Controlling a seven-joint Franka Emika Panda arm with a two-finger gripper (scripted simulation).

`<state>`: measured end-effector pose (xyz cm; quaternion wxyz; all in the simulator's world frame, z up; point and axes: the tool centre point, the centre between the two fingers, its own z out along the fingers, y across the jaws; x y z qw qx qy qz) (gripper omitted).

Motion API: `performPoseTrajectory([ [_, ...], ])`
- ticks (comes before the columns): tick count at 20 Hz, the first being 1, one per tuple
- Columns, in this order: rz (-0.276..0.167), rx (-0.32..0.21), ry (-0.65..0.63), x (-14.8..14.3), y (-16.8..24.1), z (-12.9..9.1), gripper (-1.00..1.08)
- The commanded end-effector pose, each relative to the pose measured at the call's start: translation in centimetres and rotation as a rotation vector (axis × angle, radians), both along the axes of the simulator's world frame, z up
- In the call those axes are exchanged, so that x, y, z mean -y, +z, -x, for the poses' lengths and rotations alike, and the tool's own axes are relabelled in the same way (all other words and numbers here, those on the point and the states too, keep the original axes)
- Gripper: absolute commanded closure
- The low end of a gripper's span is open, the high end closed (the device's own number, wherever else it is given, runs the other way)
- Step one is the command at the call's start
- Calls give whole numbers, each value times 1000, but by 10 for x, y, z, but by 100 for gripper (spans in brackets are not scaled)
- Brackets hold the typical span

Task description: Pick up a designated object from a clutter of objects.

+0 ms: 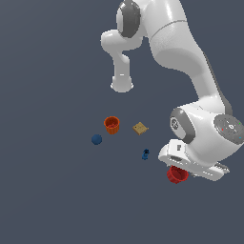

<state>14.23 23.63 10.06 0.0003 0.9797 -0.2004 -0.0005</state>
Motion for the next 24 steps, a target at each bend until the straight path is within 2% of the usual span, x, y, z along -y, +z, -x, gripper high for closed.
performPoseTrajectory([
  [1, 0, 1, -7, -2, -3, -1, -92],
  [7, 0, 0, -4, -2, -9, 0, -92],
  [16, 0, 1, -7, -2, -52, 1, -92],
  [22, 0, 1, -7, -3, -53, -1, -92],
  [23, 0, 1, -7, -3, -53, -1, 108],
  [24, 0, 1, -7, -3, -53, -1, 108],
])
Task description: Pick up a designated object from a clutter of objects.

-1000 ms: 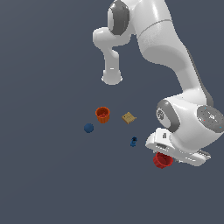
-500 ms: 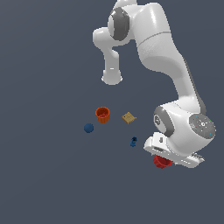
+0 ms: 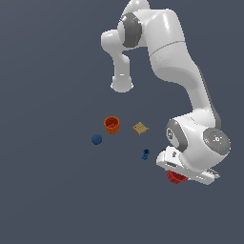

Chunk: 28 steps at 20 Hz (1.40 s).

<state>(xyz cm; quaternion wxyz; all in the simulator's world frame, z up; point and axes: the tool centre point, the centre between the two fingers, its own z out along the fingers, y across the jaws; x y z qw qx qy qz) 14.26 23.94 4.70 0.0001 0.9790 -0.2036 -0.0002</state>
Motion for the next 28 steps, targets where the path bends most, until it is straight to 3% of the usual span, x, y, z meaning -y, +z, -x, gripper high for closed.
performPoseTrajectory([
  [1, 0, 0, 0, 0, 0, 0, 108],
  [16, 0, 0, -1, 1, 9, 4, 108],
  [28, 1, 0, -1, 5, 73, 34, 108],
])
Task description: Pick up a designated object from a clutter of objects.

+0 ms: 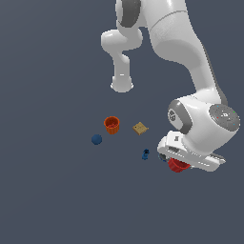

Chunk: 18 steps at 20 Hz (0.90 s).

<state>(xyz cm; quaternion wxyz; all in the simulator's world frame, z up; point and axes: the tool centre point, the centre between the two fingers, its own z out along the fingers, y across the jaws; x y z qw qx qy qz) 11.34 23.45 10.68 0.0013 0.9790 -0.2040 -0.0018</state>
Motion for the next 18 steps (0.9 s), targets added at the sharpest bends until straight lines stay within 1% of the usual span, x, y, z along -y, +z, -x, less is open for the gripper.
performPoseTrajectory([
  [1, -1, 3, 0, 1, 22, 8, 108],
  [10, 0, 4, 0, 6, 106, 47, 108],
  [18, 0, 4, 0, 11, 191, 84, 108],
])
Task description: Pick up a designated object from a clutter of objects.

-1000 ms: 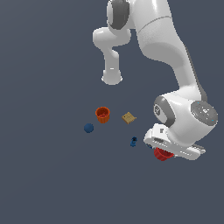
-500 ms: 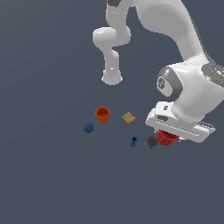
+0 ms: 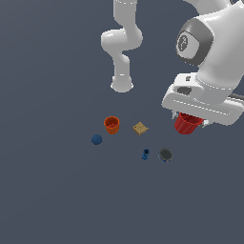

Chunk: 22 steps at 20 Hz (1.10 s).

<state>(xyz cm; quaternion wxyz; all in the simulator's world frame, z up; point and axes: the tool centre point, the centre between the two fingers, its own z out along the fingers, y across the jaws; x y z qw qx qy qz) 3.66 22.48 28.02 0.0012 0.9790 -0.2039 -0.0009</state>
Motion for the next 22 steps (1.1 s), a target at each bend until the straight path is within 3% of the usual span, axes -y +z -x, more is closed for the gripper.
performPoseTrajectory([
  [1, -1, 2, 0, 2, 29, 12, 108],
  [13, -2, 2, 0, 6, 141, 58, 108],
  [22, -2, 2, 0, 7, 176, 70, 108],
])
